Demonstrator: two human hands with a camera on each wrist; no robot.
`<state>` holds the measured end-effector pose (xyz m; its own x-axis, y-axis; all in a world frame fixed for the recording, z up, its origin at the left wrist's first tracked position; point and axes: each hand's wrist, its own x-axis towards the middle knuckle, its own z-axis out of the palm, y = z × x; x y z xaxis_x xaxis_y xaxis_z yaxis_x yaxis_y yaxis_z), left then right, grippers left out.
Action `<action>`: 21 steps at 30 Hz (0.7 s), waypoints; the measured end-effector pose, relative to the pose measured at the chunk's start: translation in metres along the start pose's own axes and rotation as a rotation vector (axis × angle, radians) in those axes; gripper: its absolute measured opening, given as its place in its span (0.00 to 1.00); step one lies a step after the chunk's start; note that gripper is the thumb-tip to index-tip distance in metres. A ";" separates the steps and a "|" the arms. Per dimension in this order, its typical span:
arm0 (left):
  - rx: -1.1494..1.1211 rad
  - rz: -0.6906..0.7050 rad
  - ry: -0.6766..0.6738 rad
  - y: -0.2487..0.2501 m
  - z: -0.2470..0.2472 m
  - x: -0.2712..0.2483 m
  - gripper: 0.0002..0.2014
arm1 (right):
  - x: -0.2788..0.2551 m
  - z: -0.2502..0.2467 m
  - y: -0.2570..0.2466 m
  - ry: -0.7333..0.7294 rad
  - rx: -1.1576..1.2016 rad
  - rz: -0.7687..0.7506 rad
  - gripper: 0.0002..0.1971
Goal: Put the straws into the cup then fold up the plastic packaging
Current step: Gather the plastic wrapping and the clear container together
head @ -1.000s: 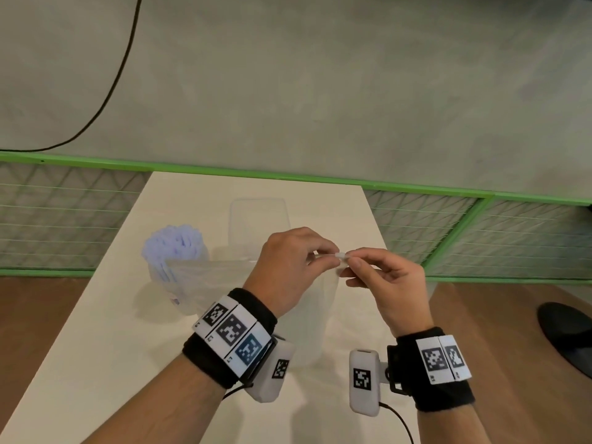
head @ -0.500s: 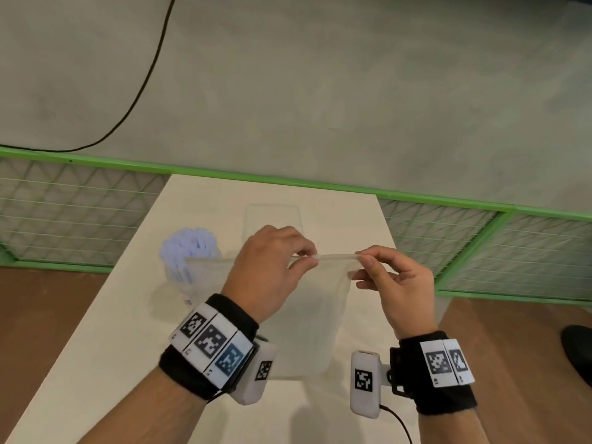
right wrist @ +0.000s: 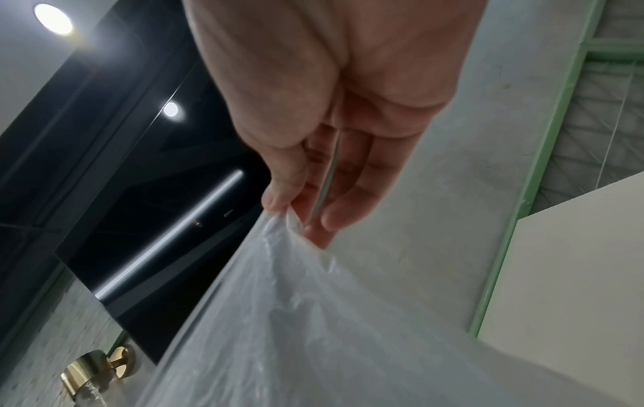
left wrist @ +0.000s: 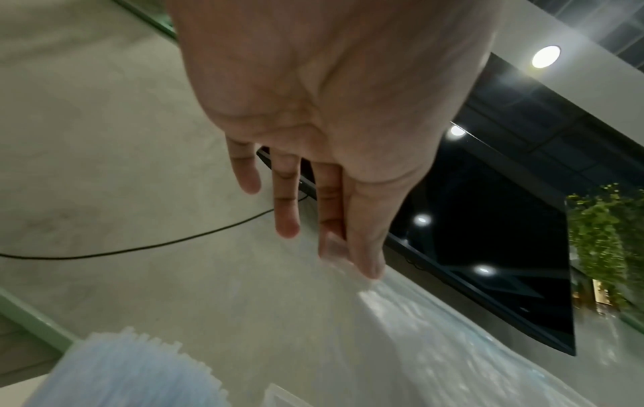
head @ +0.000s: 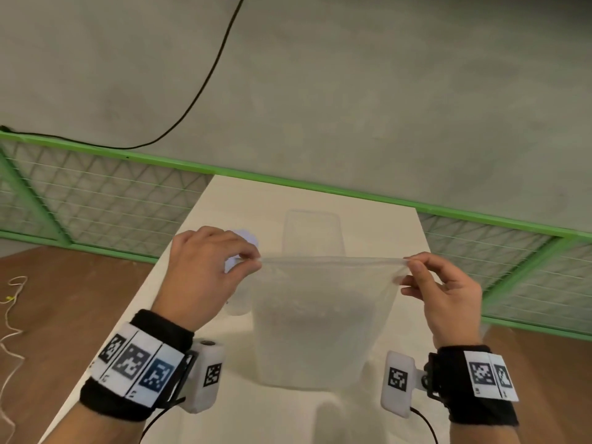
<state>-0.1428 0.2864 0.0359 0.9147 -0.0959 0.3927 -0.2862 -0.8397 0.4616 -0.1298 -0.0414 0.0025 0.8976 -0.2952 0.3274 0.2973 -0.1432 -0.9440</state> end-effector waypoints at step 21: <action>0.003 -0.145 -0.430 0.027 0.024 0.011 0.32 | -0.005 0.027 -0.034 -0.442 -0.776 -0.118 0.26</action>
<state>-0.1333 0.2498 0.0336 0.9808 -0.1904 -0.0421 -0.1466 -0.8623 0.4847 -0.1359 -0.0099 0.0322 0.9660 0.1297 0.2237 0.2363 -0.7945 -0.5595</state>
